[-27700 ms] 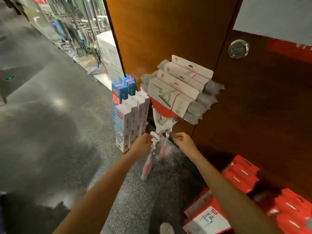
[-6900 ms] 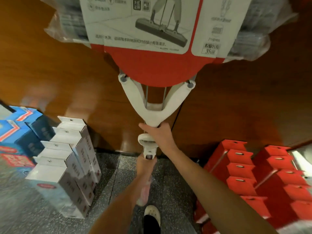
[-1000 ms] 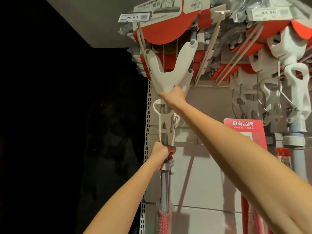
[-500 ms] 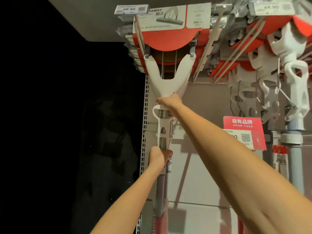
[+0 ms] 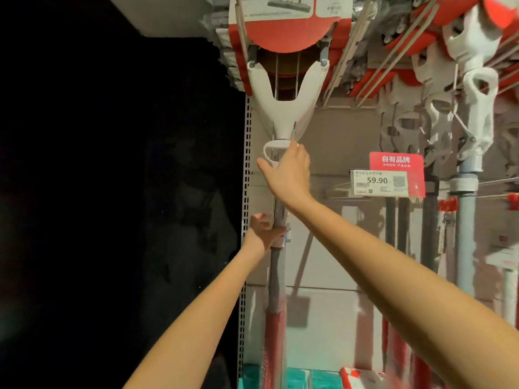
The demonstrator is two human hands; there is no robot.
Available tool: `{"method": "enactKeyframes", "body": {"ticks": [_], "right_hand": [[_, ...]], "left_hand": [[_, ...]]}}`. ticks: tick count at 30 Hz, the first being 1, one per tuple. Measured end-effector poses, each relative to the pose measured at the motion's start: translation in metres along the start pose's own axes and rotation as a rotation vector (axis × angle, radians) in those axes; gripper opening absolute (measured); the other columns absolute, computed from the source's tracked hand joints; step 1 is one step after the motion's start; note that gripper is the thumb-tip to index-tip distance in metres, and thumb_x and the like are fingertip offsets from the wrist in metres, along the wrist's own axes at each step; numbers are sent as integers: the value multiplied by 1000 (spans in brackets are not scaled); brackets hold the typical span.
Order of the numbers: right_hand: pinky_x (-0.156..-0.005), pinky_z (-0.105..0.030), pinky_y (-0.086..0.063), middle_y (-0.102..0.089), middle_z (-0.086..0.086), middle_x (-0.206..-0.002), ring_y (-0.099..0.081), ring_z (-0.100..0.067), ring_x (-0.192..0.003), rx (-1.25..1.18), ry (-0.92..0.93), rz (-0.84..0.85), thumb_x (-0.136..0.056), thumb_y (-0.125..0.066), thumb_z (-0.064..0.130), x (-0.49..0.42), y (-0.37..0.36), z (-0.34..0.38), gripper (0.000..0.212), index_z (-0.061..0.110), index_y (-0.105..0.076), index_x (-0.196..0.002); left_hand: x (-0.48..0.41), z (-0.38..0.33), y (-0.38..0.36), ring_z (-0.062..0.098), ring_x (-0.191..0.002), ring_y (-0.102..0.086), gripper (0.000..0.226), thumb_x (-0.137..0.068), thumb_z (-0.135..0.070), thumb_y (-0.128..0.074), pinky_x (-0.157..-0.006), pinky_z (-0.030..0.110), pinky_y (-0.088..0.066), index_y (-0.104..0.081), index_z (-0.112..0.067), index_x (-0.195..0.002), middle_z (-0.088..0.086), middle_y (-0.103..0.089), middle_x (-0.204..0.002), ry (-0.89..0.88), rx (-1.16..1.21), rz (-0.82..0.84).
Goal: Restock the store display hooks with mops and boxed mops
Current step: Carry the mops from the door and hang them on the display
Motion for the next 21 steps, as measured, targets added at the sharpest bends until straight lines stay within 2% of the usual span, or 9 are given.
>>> {"method": "enactKeyframes", "body": {"ticks": [2, 4, 8, 11, 14, 18, 21], "right_hand": [[-115, -48, -23, -27, -14, -152, -19, -31, -142, -92, -20, 43, -89, -59, 42, 36, -2, -1, 79, 5, -21, -148], [-116, -43, -24, -27, -10, -153, -21, -26, -142, -180, -86, 125, -89, -60, 42, 77, -7, -6, 78, 9, -22, -149], [-110, -30, -27, -31, -3, -153, -30, -16, -140, -217, -185, 320, -90, -59, 44, 175, -20, -16, 72, 16, -27, -148], [-109, -24, -26, -34, 0, -152, -33, -13, -138, -170, -246, 477, -89, -60, 42, 267, -29, -28, 69, 18, -30, -147], [-109, -24, -28, -37, 0, -150, -36, -15, -137, -109, -352, 638, -89, -62, 37, 353, -34, -39, 67, 16, -34, -145], [-104, -23, -35, -48, 1, -140, -44, -14, -130, -210, -427, 683, -88, -65, 30, 420, -29, -15, 57, 14, -43, -139], [-96, -17, -36, -54, 1, -127, -50, -13, -123, -311, -406, 687, -88, -66, 22, 449, -29, 26, 51, 10, -48, -134]], "left_hand": [[20, 8, 22, 25, -102, -58, 41, -84, -15, -68, -73, 21, -48, -49, -3, -118, 16, -57, -112, -46, -14, -21], [47, 16, 46, 20, -92, -58, 20, -91, -5, -58, -62, 15, -51, -53, -8, -110, 15, -55, -103, -67, 14, -49], [127, 26, 87, 14, -105, -61, 37, -90, -7, -57, -81, 16, -49, -47, -14, -125, 3, -61, -112, -166, -77, 54], [195, 60, 125, 3, -103, -58, 37, -89, -10, -62, -82, 12, -46, -48, -22, -121, -5, -61, -111, -159, -181, 88], [263, 102, 177, 7, -101, -58, 37, -89, -6, -60, -77, 10, -47, -49, -18, -123, -2, -61, -112, -34, -260, 30], [345, 115, 253, 7, -104, -58, 40, -91, -8, -58, -74, 12, -46, -47, -16, -128, -2, -61, -113, 21, -323, -64], [404, 106, 306, 10, -107, -57, 40, -92, -10, -58, -82, 16, -44, -46, -18, -129, -1, -60, -116, 20, -351, -115]]}}
Point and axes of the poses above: each hand's wrist, its own x-axis away from the middle knuckle, its own y-axis out of the back of the hand, z = x × y, the point moved 8 cm from there along -x, towards the middle knuckle
